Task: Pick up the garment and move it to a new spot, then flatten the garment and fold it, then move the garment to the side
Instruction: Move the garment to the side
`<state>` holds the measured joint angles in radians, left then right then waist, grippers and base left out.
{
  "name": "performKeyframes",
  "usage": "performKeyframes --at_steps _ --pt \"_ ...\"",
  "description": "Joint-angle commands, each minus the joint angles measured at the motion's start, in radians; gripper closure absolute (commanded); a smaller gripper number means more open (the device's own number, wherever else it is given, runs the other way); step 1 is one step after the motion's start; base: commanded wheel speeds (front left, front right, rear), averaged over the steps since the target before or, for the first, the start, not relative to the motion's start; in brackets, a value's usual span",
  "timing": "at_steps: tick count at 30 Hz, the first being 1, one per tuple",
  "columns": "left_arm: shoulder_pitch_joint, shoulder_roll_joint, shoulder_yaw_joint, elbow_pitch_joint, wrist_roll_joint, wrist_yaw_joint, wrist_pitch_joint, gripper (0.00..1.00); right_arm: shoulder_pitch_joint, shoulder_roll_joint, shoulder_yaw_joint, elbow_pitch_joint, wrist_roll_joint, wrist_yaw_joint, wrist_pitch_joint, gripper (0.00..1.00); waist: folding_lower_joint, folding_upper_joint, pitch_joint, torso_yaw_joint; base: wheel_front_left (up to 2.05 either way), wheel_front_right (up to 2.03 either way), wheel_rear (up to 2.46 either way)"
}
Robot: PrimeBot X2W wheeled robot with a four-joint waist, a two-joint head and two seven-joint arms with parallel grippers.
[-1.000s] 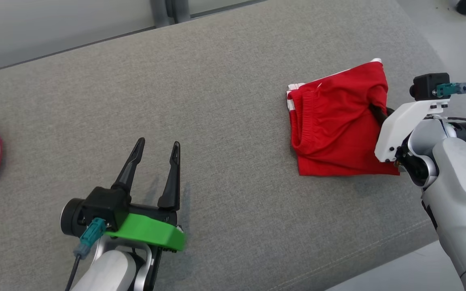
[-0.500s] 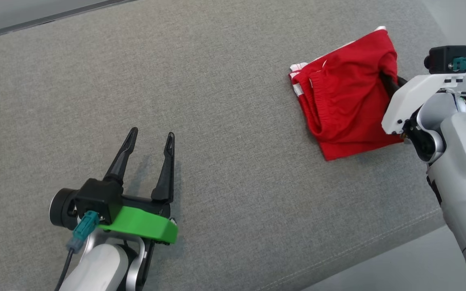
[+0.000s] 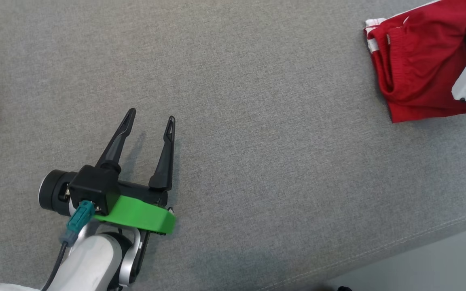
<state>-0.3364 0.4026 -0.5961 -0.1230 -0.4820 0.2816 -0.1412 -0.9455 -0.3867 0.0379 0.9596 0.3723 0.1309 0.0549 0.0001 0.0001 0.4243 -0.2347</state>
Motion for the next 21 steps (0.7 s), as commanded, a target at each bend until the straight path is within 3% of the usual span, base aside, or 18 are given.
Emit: performKeyframes --at_steps 1,12,13,14,15,16,17,21 --pt "-0.022 0.014 -0.001 -0.012 0.013 0.003 0.008 0.00 -0.031 -0.024 -0.013 0.020 -0.022 0.000 -0.019 1.00 -0.0001 -0.0001 0.035 0.027 0.00 0.00 0.00" --pt "-0.053 0.019 -0.012 -0.044 0.028 0.007 0.033 0.00 -0.108 -0.067 -0.023 0.120 -0.114 0.000 -0.079 1.00 -0.0001 -0.0001 0.077 0.061 0.00 0.00 0.00" --pt "-0.054 0.019 -0.013 -0.046 0.028 0.008 0.034 0.00 -0.113 -0.072 -0.025 0.132 -0.128 0.000 -0.086 0.94 -0.0001 -0.0001 0.079 0.062 0.00 0.00 0.00" --pt "-0.054 0.019 -0.014 -0.047 0.029 0.007 0.035 0.00 -0.118 -0.073 -0.022 0.143 -0.142 0.000 -0.090 0.71 -0.0001 -0.0001 0.080 0.064 0.00 0.00 0.00" --pt "-0.055 0.020 -0.015 -0.048 0.027 0.008 0.037 0.00 -0.122 -0.078 -0.024 0.152 -0.154 0.000 -0.099 0.55 -0.0001 -0.0001 0.082 0.066 0.00 0.00 0.00" --pt "-0.056 0.020 -0.017 -0.049 0.027 0.007 0.037 0.00 -0.125 -0.084 -0.021 0.163 -0.171 0.000 -0.106 0.33 -0.0001 -0.0001 0.084 0.068 0.00 0.00 0.00" --pt "-0.057 0.020 -0.017 -0.050 0.028 0.007 0.038 0.00 -0.127 -0.091 -0.021 0.173 -0.186 0.000 -0.114 0.00 -0.0001 -0.0001 0.085 0.069 0.00 0.00 0.00" --pt "-0.063 0.021 -0.018 -0.050 0.028 0.008 0.038 0.00 -0.132 -0.106 -0.050 0.221 -0.237 0.000 -0.150 0.00 -0.0001 -0.0001 0.088 0.072 0.00 0.00 0.00"
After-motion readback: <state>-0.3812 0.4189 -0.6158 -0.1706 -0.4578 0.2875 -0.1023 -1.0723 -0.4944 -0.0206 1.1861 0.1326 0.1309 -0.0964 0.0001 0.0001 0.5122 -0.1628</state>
